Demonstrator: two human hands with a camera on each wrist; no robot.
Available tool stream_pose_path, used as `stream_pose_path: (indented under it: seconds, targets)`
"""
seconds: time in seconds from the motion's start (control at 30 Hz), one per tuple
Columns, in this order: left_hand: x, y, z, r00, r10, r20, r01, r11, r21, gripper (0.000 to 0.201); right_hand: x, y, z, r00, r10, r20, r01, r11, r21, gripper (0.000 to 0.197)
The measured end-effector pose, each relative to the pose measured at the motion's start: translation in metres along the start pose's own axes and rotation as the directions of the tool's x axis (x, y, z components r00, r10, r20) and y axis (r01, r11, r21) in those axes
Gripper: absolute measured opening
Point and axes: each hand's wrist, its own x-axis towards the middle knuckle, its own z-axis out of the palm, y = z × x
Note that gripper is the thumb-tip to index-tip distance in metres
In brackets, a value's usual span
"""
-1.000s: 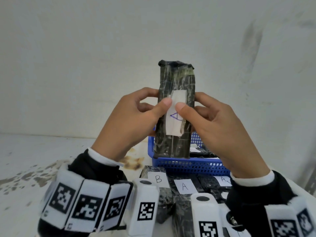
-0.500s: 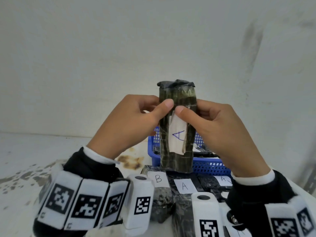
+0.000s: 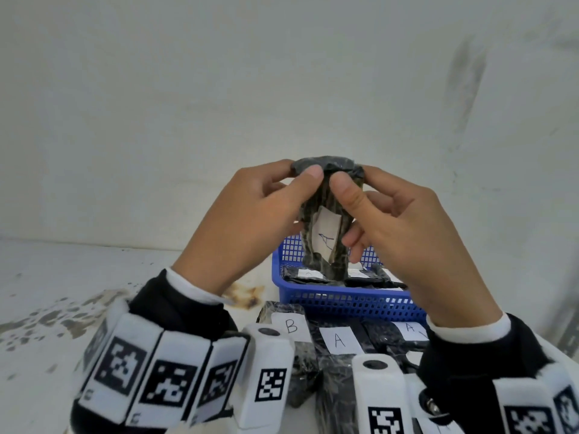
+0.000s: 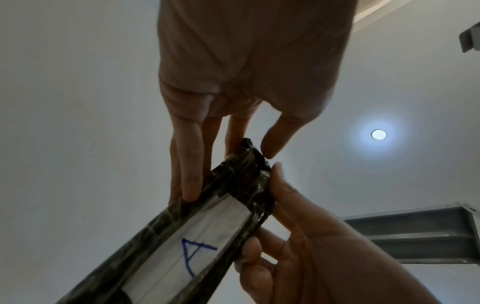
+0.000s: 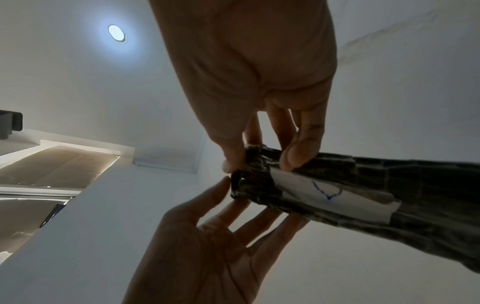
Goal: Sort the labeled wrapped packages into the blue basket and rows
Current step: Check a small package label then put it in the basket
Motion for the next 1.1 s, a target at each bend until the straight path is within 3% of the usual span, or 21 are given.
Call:
stream_pose_path:
  seconds: [0.3, 0.4, 0.47, 0.53, 0.63, 0.67, 0.8, 0.93, 1.03, 1.1]
  targets:
    - [0.0, 0.001, -0.001, 1.0, -0.022, -0.014, 0.023, 0.999, 0.031, 0.022, 0.001, 0.0, -0.001, 0.999, 0.044, 0.018, -0.045, 0.999, 0.018, 0.039]
    - [0.0, 0.0, -0.001, 1.0, -0.013, 0.004, 0.013, 0.998, 0.063, 0.023, 0.0, -0.002, -0.003, 0.999, 0.035, 0.002, -0.035, 0.999, -0.034, 0.025]
    - [0.0, -0.002, 0.0, 0.998, -0.005, 0.069, -0.004, 0.992, 0.126, 0.035, 0.002, 0.001, -0.005, 0.999, 0.013, -0.031, -0.015, 0.998, -0.065, 0.016]
    - [0.001, -0.005, 0.001, 0.983, -0.03, 0.181, -0.008, 0.978, 0.207, 0.049, 0.005, 0.005, -0.009, 0.997, 0.004, -0.083, -0.008, 0.999, -0.038, 0.02]
    - [0.001, -0.01, 0.003, 0.95, -0.068, 0.305, -0.03, 0.951, 0.307, 0.067, 0.006, 0.004, -0.016, 0.992, 0.011, -0.125, 0.009, 0.987, 0.159, 0.016]
    - [0.002, -0.009, 0.002, 0.957, -0.083, 0.276, -0.017, 0.94, 0.341, 0.072, 0.006, 0.003, -0.018, 0.993, 0.017, -0.119, 0.009, 0.976, 0.219, 0.014]
    - [0.0, 0.0, -0.016, 0.983, -0.157, 0.093, 0.117, 0.934, 0.338, 0.076, 0.005, 0.0, -0.025, 0.997, 0.014, -0.079, 0.014, 0.938, 0.347, 0.041]
    - [-0.002, 0.003, -0.032, 0.987, -0.162, -0.014, 0.163, 0.986, 0.045, 0.068, 0.005, -0.003, -0.024, 0.997, 0.03, -0.072, 0.006, 0.89, 0.457, 0.032]
    - [0.002, 0.002, -0.035, 0.976, -0.134, -0.171, 0.118, 0.988, -0.1, 0.075, 0.003, -0.003, -0.019, 0.999, 0.017, -0.045, 0.0, 0.938, 0.348, 0.029]
    - [0.004, 0.001, -0.035, 0.961, -0.132, -0.241, 0.112, 0.989, -0.095, 0.073, 0.004, 0.0, -0.017, 0.997, -0.005, -0.073, 0.022, 0.971, 0.236, 0.033]
